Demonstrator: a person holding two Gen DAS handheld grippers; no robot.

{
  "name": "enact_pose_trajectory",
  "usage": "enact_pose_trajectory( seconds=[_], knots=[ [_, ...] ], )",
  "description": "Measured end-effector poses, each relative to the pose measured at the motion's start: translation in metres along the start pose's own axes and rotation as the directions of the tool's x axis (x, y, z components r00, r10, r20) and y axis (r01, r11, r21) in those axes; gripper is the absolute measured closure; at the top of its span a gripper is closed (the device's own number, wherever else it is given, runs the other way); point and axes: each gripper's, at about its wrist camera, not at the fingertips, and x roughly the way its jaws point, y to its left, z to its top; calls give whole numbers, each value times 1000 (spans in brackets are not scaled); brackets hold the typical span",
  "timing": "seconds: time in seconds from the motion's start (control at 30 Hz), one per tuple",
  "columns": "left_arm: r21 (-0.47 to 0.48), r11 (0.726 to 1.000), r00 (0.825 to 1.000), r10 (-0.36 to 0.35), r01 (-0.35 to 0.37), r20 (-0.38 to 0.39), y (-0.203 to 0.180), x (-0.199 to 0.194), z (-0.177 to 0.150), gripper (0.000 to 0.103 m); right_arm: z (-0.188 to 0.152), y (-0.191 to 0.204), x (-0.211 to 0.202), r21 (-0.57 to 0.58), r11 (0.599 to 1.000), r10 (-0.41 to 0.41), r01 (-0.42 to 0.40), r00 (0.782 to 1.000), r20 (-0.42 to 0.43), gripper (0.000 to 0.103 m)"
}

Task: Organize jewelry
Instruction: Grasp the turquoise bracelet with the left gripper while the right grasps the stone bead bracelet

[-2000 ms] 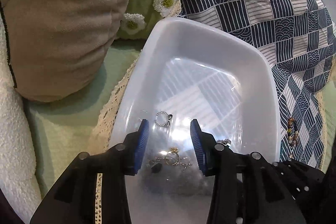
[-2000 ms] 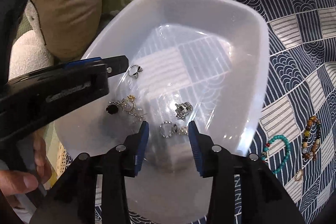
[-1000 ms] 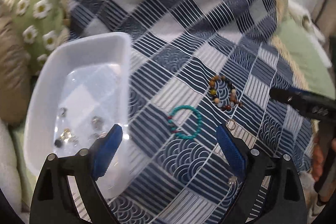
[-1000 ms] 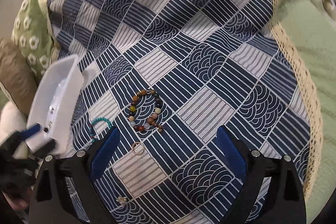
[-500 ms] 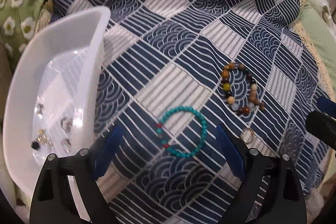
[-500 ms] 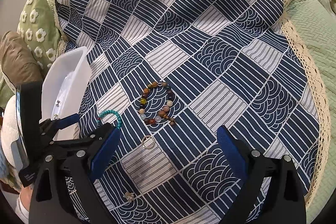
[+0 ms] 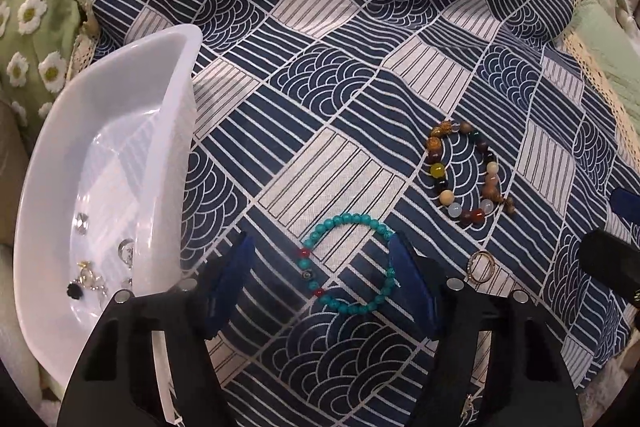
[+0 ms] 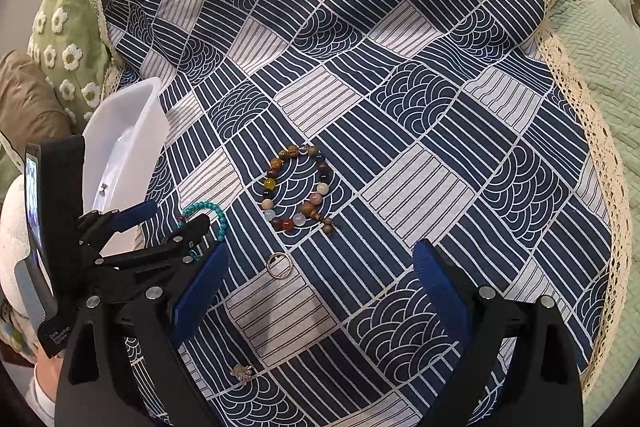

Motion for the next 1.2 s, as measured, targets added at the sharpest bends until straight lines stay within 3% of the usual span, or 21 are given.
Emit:
enact_pose_trajectory(
  seconds=[0.4, 0.47, 0.57, 0.83, 1.2],
  knots=[
    [-20, 998, 996, -54, 53, -64, -1, 24, -1, 46, -1, 0, 2, -1, 1000, -5, 5, 1000, -13, 11],
    [-27, 998, 996, -59, 57, -65, 0, 26, -1, 57, -1, 0, 3, -2, 1000, -4, 4, 1000, -14, 11],
    [-15, 999, 997, -43, 42, -68, -1, 27, -1, 64, -1, -1, 3, -3, 1000, -7, 7, 1000, -16, 11],
    [-41, 995, 993, -90, 87, -73, 2, 26, -1, 87, -1, -1, 6, -8, 1000, -13, 13, 1000, -23, 11],
    [-45, 993, 991, -116, 113, -66, 5, 17, 0, 95, -2, -5, 13, -1, 1000, -30, 30, 999, -33, 11]
  ],
)
